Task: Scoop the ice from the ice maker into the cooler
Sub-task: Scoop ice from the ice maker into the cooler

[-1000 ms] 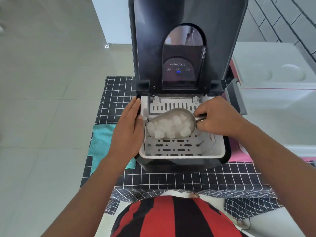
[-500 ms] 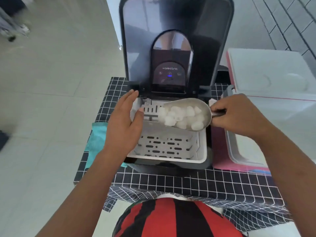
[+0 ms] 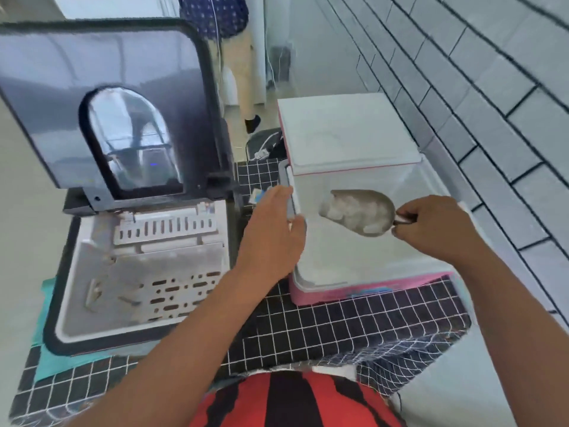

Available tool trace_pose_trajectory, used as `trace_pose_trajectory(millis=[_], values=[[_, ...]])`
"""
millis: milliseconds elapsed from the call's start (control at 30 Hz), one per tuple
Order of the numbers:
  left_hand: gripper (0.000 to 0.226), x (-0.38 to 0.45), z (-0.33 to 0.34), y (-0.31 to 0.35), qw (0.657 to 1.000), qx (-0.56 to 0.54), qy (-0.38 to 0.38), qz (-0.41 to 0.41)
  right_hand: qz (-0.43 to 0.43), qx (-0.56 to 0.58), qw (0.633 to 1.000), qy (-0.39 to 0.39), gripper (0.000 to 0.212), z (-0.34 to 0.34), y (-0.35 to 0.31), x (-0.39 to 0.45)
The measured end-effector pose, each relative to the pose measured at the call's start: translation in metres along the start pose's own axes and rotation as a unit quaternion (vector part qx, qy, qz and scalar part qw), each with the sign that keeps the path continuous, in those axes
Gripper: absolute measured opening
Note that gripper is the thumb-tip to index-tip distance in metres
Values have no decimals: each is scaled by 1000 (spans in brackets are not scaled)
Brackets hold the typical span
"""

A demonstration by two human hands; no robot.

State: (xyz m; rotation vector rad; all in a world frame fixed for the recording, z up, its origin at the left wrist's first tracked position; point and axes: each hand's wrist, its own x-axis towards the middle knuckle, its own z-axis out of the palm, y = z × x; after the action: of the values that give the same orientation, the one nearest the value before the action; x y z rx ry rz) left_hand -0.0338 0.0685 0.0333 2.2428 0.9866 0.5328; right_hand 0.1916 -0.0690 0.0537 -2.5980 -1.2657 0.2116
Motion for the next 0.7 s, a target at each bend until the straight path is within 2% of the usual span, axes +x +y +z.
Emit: trace_pose_trajectory(millis=[100,200,300,533,700], values=[[61,15,38,9,997,49,-42,-50,10,-28,1000,4,20,4,23,0],[76,14,65,14,989,97,-42,-99,42,-70,996,-28,14,5,36,2],[81,8,77,15,990,61,-35,-121,59,-125,990,-29,7,3,43,-1],[79,8,79,16,992,9,5,-129,55,-120,991,-37,8,-9,53,-2],[79,11,78,16,985,132,-18,-106,37,-92,995,-21,9,-14,49,-6]])
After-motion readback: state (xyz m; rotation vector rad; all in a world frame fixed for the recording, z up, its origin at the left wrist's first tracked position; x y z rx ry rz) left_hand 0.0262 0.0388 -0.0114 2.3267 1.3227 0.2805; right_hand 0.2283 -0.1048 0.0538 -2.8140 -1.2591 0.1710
